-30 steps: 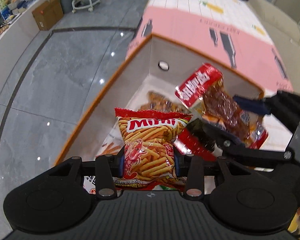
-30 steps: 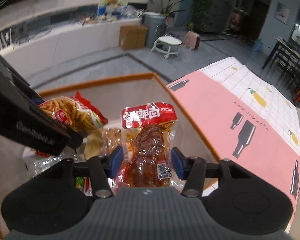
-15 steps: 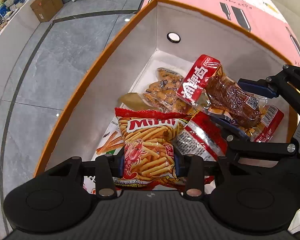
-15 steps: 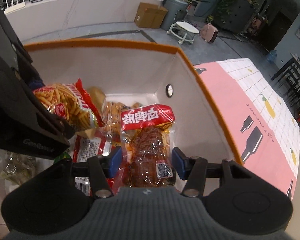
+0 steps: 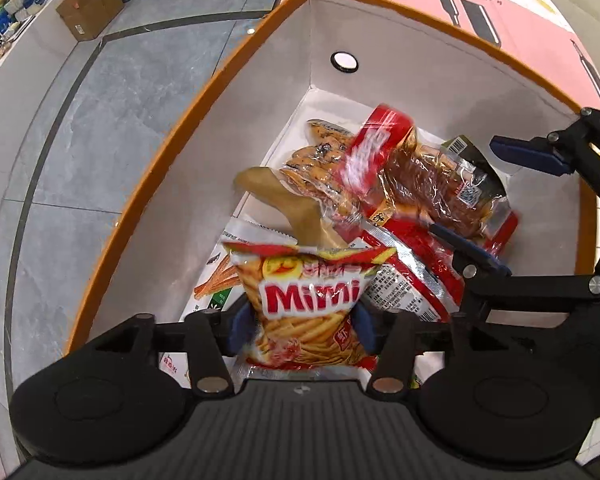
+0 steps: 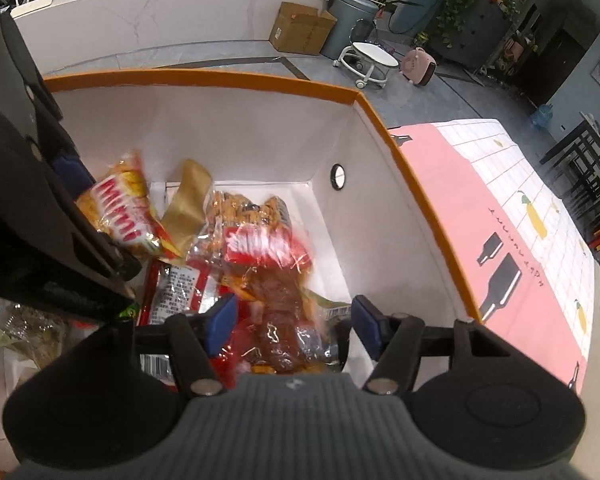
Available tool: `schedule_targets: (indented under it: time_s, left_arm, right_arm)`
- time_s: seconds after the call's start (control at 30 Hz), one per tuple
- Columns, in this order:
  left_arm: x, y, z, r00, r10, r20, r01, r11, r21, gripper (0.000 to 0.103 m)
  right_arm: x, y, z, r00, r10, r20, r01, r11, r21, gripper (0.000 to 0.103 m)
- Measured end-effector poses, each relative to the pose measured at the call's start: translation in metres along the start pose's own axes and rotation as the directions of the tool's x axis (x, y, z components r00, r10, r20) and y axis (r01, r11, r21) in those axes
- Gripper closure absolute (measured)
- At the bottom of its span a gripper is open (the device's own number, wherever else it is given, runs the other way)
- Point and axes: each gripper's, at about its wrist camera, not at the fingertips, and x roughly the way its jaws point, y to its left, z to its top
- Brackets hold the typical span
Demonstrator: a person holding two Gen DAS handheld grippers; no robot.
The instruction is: Organize snacks
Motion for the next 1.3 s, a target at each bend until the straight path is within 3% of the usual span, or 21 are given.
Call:
schedule_targets:
  time_s: [0.07,0.13,0.3,0.47,0.7,0.87,1.07,1.3]
  left_arm:
    - [-0.007,0.000,0.000,1.000,0.007,0.020,-0.007,1.000,-0.001,0.025]
    - [-0.018,0.000,-0.001,0.999,0.012,0.051,-0.013,1.000,0.002,0.024]
    - [-0.047,0.002,-0.002,0.992,0.011,0.125,-0.008,1.000,-0.019,0.023]
    - [-0.091,-0.003,-0.008,0.959,0.055,0.278,-0.053,0.999,-0.015,0.023]
    - [-0.147,-0.015,-0.028,0.875,0.089,0.477,-0.109,0.994,0.014,0.023]
    - [-0.179,-0.034,-0.058,0.780,0.102,0.617,-0.158,0.987,0.036,0.021]
    - [-0.197,-0.052,-0.089,0.698,0.122,0.706,-0.196,0.980,0.024,0.017]
    - [-0.201,-0.067,-0.120,0.682,0.137,0.718,-0.173,0.985,-0.024,0.015]
  right_arm:
    - [-0.003,-0.002,-0.001,1.000,-0.002,0.001,0.002,1.000,0.008,0.038]
    - [-0.007,-0.006,-0.001,1.000,-0.007,0.009,0.007,1.000,0.029,0.031]
    - [-0.026,-0.017,0.002,0.999,-0.023,0.047,0.017,0.993,0.116,0.028]
    - [-0.053,-0.031,0.006,0.993,-0.068,0.094,0.044,0.971,0.235,0.025]
    - [-0.115,-0.043,-0.003,0.973,-0.107,0.203,0.027,0.931,0.364,0.012]
    - [-0.166,-0.036,-0.020,0.947,-0.137,0.290,0.009,0.916,0.401,0.006]
    - [-0.218,-0.026,-0.051,0.918,-0.156,0.364,-0.040,0.878,0.478,0.004]
    - [-0.256,-0.002,-0.085,0.901,-0.222,0.373,-0.006,0.852,0.523,0.004]
